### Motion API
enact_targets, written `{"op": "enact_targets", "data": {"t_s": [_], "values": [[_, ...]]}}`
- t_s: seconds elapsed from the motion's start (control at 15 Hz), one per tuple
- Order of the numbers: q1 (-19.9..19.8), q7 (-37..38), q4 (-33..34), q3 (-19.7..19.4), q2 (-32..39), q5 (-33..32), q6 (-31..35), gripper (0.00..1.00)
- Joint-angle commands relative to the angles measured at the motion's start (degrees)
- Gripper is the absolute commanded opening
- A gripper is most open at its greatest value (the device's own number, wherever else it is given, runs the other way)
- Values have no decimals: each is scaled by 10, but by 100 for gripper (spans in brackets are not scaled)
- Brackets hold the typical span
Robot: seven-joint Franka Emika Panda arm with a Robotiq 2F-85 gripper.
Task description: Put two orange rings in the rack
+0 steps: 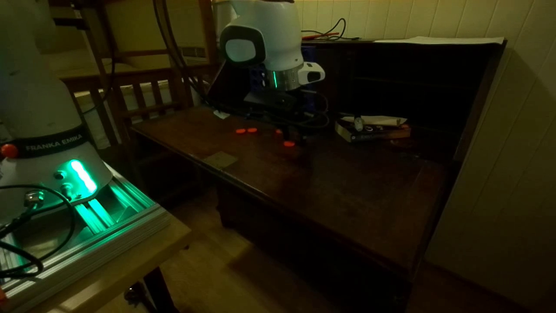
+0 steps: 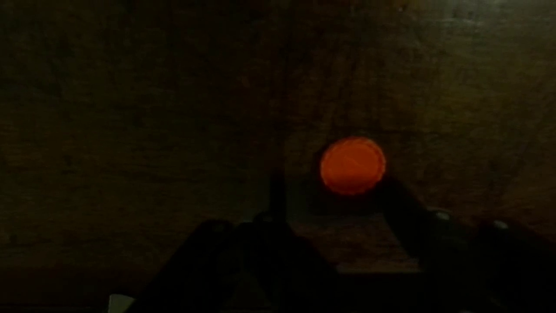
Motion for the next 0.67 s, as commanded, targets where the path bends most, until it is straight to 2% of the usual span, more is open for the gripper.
{"op": "enact_targets", "data": {"t_s": [0.0,0.07,0.13,0.2,0.33,0.6], "values": [[-1,-8,-5,-5,1,-12,-7,80],[-1,-8,-5,-6,1,-13,-8,82],[1,-6,-6,-8,2,-16,-9,78],[1,-6,-7,-10,2,-17,-11,57],[3,-2,-7,-15,0,-22,-12,47],[8,6,-8,-25,-4,-33,-18,18]]}}
